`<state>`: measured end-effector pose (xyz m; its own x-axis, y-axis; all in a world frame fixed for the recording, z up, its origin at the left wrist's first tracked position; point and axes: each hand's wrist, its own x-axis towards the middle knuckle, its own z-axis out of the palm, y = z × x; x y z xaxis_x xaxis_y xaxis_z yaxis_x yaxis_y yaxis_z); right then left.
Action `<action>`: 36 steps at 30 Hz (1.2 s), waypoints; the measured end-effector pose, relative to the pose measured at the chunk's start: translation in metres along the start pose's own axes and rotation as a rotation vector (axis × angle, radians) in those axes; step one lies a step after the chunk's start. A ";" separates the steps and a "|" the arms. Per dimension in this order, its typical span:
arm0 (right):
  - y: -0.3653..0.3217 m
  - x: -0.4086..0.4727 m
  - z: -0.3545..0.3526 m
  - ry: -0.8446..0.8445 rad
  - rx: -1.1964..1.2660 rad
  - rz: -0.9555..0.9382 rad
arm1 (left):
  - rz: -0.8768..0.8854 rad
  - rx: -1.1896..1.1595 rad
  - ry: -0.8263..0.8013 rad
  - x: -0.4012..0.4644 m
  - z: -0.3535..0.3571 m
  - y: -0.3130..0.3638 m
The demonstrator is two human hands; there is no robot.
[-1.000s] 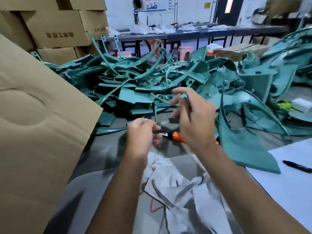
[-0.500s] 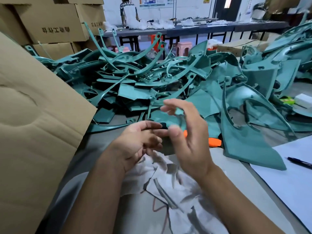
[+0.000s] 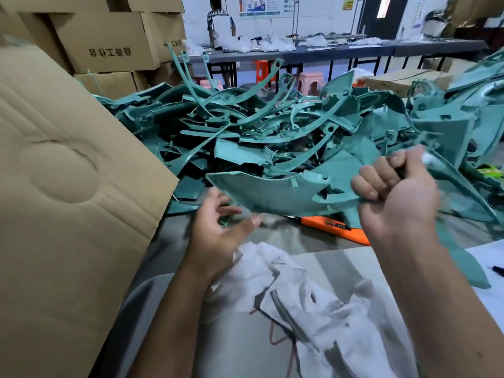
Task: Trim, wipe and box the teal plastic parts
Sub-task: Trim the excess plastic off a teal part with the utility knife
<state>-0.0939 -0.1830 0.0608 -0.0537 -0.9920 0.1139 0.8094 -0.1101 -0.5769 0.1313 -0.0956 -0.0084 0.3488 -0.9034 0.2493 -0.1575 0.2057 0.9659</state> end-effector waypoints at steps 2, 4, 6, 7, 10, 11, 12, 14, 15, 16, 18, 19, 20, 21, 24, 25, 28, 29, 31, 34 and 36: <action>0.013 0.001 0.007 -0.012 0.056 0.161 | -0.049 -0.202 -0.060 -0.001 -0.003 0.000; 0.028 -0.001 0.011 -0.014 0.060 0.256 | -0.096 -0.382 -0.051 -0.005 -0.003 0.003; 0.038 -0.002 0.010 -0.046 -0.043 0.289 | -0.148 -0.499 0.046 -0.005 -0.002 0.007; 0.041 -0.001 0.006 -0.053 -0.161 0.281 | -0.156 -0.524 0.101 -0.004 -0.003 0.007; 0.039 0.000 -0.014 -0.153 -0.951 0.041 | -0.106 -0.612 0.168 0.000 -0.007 0.011; 0.039 0.001 -0.025 -0.236 -1.348 -0.106 | -0.078 -0.658 0.150 0.002 -0.007 0.012; 0.040 0.003 -0.036 -0.327 -1.731 -0.207 | -0.057 -0.692 0.126 0.002 -0.007 0.012; 0.048 0.004 -0.053 -0.481 -2.234 -0.268 | -0.037 -0.712 0.094 0.002 -0.005 0.011; 0.053 0.004 -0.056 -0.515 -2.319 -0.242 | -0.039 -0.712 0.094 0.003 -0.003 0.009; 0.057 0.004 -0.056 -0.529 -2.340 -0.225 | -0.048 -0.710 0.103 0.003 -0.002 0.007; 0.058 0.006 -0.054 -0.537 -2.334 -0.232 | -0.074 -0.713 0.132 0.005 0.000 0.005; 0.058 0.006 -0.053 -0.543 -2.326 -0.237 | -0.087 -0.718 0.148 0.007 0.001 0.004; 0.056 0.006 -0.053 -0.549 -2.302 -0.250 | -0.100 -0.722 0.174 0.008 0.000 0.002; 0.056 0.006 -0.054 -0.544 -2.240 -0.272 | -0.110 -0.725 0.207 0.011 0.000 0.001; 0.054 0.000 -0.051 -0.454 -1.851 -0.348 | -0.124 -0.734 0.295 0.015 0.000 -0.001; 0.054 -0.002 -0.048 -0.429 -1.730 -0.397 | -0.139 -0.754 0.317 0.016 0.000 -0.001; 0.055 -0.012 -0.037 -0.396 -1.477 -0.532 | -0.211 -0.818 0.346 0.017 0.001 0.002; 0.055 -0.016 -0.034 -0.409 -1.411 -0.526 | -0.232 -0.822 0.336 0.016 0.001 0.002; 0.057 -0.021 -0.030 -0.452 -1.295 -0.466 | -0.264 -0.821 0.295 0.015 0.002 0.003; 0.059 -0.026 -0.029 -0.532 -1.283 -0.460 | -0.294 -0.800 0.242 0.013 0.004 0.002; 0.059 -0.026 -0.031 -0.584 -1.297 -0.418 | -0.315 -0.744 0.235 0.012 0.005 0.001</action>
<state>-0.0629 -0.1657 -0.0011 0.3458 -0.7459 0.5693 -0.2968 -0.6625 -0.6877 0.1302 -0.1082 -0.0043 0.4709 -0.8752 -0.1112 0.6009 0.2259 0.7668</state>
